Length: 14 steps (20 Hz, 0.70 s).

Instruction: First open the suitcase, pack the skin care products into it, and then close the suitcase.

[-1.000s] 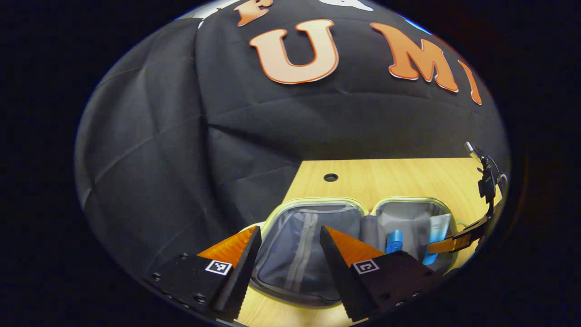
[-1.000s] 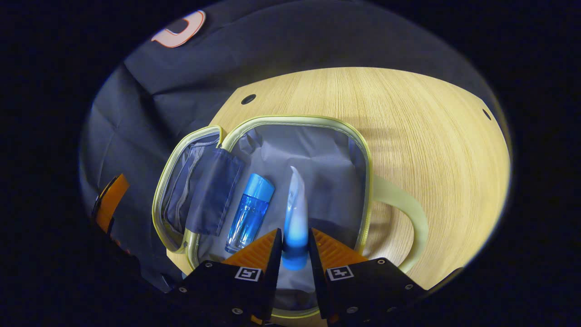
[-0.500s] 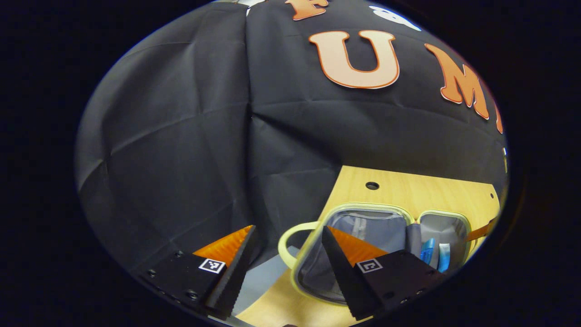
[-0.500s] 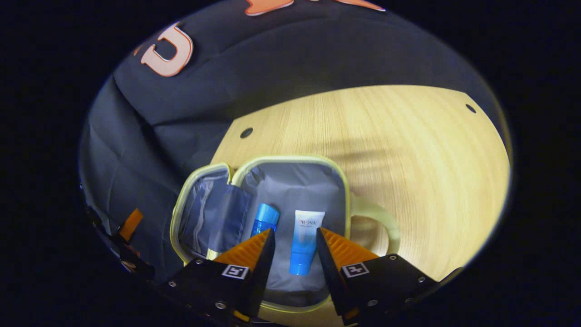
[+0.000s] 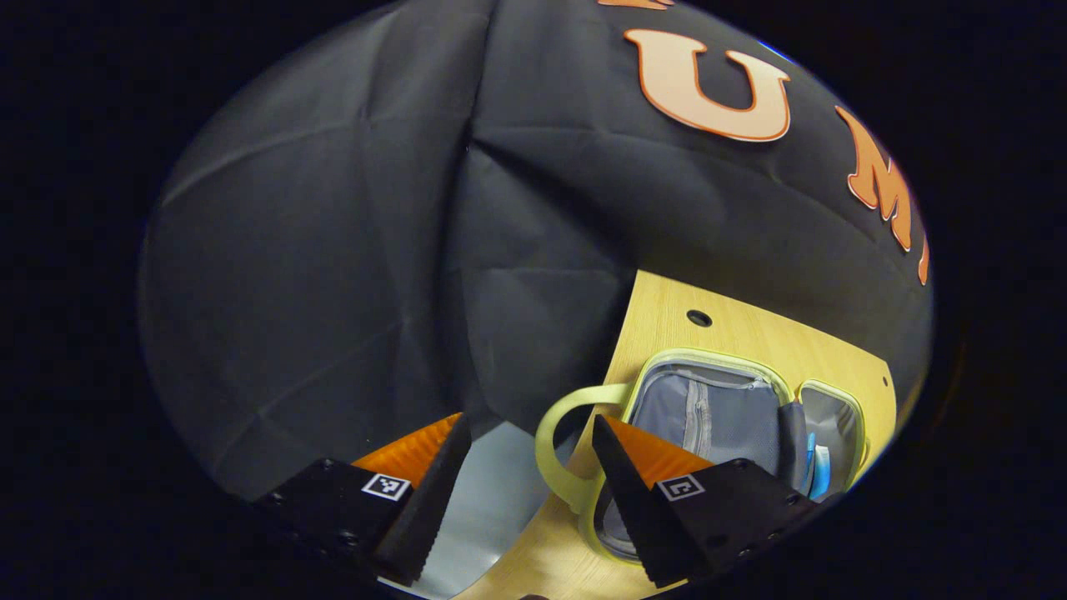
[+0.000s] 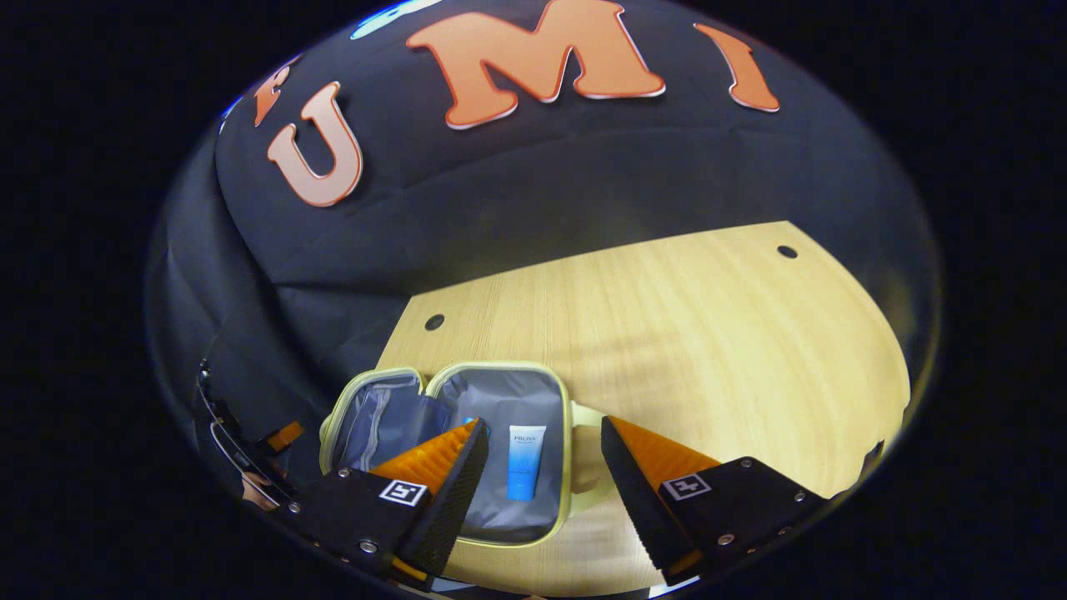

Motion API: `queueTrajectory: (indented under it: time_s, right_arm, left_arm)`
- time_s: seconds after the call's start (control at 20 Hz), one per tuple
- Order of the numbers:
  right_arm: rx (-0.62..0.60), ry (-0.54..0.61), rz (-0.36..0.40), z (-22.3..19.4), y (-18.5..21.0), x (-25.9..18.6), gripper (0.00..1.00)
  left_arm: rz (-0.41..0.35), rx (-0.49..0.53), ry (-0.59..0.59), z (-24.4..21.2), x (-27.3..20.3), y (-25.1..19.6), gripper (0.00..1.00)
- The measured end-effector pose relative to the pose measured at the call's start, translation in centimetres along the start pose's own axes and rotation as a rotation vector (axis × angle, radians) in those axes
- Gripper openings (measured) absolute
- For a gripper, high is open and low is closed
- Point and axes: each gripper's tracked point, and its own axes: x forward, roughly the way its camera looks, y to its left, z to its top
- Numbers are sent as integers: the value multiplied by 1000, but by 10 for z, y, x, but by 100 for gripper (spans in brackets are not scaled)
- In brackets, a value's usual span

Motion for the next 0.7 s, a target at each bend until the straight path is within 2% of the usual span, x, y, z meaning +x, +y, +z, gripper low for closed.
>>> queueTrajectory:
  time_s: [0.2,0.35,0.45,0.5,0.55,0.7]
  right_arm:
    - [-51,-100,-49,37,-10,-35,90]
    - [-87,-164,-50,62,-3,-54,90]
    - [-86,-191,-37,73,4,-64,92]
    - [-86,-202,-29,74,5,-69,92]
    - [-86,-209,-33,76,3,-74,92]
    - [-88,-226,-59,77,-10,-85,92]
  left_arm:
    - [-74,5,108,-20,30,-4,95]
    - [-115,-1,179,-35,53,-11,95]
    - [-125,2,220,-44,69,-13,85]
    - [-119,12,231,-44,74,-8,84]
    - [-134,4,249,-46,81,-8,80]
    - [-185,-58,351,-68,91,-16,51]
